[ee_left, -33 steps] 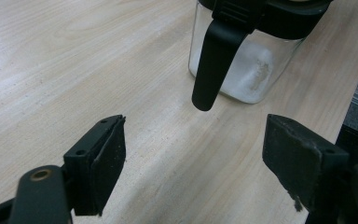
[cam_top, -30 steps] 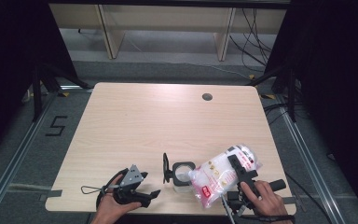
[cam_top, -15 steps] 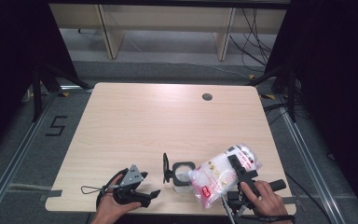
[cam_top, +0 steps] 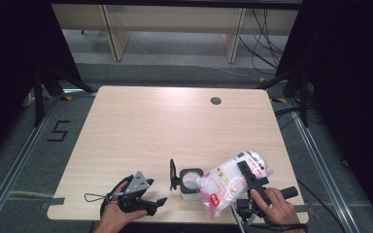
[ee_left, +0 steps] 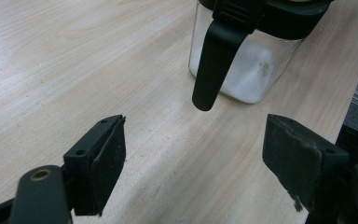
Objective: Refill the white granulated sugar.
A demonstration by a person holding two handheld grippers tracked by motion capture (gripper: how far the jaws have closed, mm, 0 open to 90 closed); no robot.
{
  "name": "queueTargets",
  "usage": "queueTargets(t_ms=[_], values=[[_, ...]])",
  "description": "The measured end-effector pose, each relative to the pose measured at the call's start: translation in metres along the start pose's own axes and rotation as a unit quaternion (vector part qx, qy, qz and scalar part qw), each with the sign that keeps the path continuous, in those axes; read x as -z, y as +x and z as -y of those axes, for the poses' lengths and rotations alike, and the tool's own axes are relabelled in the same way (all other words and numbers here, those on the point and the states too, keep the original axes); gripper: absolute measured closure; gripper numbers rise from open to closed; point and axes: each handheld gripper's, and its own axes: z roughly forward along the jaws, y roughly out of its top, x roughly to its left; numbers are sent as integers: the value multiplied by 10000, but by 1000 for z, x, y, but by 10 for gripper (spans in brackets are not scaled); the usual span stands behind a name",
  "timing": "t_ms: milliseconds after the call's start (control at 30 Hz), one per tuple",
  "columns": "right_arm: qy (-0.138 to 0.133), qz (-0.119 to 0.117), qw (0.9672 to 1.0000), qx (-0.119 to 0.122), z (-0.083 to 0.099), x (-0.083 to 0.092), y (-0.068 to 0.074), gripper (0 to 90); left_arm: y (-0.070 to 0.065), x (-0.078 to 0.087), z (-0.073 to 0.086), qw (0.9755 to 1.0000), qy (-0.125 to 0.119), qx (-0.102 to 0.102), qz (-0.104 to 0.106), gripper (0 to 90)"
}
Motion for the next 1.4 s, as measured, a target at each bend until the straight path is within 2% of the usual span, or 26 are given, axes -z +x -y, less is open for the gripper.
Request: queueTargets(t_ms=[100, 167, 200, 233, 433, 567, 600, 667, 733, 767, 800, 867, 900, 1033, 1067, 1100, 1133, 1233, 1267, 1367, 1400], values=[[85, -76, 9999, 28, -1, 1, -1, 414, 0, 0, 0, 10000, 0, 3, 4, 210], [-45, 56, 10000, -13, 0, -1, 1, 414, -1, -1, 1, 10000, -82, 20, -31, 210], [0, 2, 10000, -3, 0, 0, 0, 414, -1, -1, 1, 10000, -80, 18, -33, 210], [-41, 64, 10000, -14, 0, -1, 1, 414, -1, -1, 1, 10000, -89, 25, -35, 210], [-38, 79, 10000, 28, 1, 0, -2, 414, -2, -2, 1, 9998, -166, 100, -24, 210], [-9, 78, 10000, 23, 0, 0, -1, 415, -1, -1, 0, 9999, -126, -11, -24, 210], [68, -5, 9999, -128, 0, 1, 2, 414, -1, -1, 1, 9999, -114, 46, -35, 210], [17, 46, 10000, -47, 0, 1, 0, 415, -1, -1, 1, 9999, -117, 48, -35, 210], [64, 26, 9997, -232, 0, 2, 3, 415, -1, -1, 1, 9999, -120, 52, -29, 210], [191, -101, 9994, -258, -1, 3, 2, 415, -2, -2, 1, 9998, -171, 104, -22, 210], [229, -136, 9996, -38, -1, 4, -1, 415, -1, -1, 1, 9999, -128, 55, -25, 210], [151, -107, 9998, 21, -1, 2, -3, 415, -1, -1, 1, 9999, -127, 52, -33, 210], [-37, 155, 9999, -12, 1, 0, 0, 415, -1, -1, 1, 9999, -130, 55, -35, 210], [-29, 150, 9999, 29, 1, 0, 0, 415, -1, -1, 0, 9999, -109, 11, -39, 210], [29, 78, 10000, 44, 0, 0, -1, 415, -1, -1, 1, 9999, -126, 58, -40, 210], [26, 103, 9999, 28, 0, 1, -1, 415, -1, -1, 1, 9999, -128, 63, -40, 210], [111, 69, 9998, -118, 0, 2, 2, 415, -1, -1, 1, 9999, -130, 69, -38, 210], [80, 74, 9999, -65, 0, 2, 1, 415, -1, -1, 0, 9999, -129, 48, -54, 210], [192, -24, 9998, -49, -1, 4, 0, 415, -1, -1, 1, 9999, -130, 69, -39, 210], [174, -15, 9998, -73, -1, 3, 0, 415, -1, -1, 1, 9999, -125, 59, -37, 210], [79, 57, 9998, -149, 0, 2, 2, 415, -1, -1, 0, 9999, -125, 56, -40, 210]])
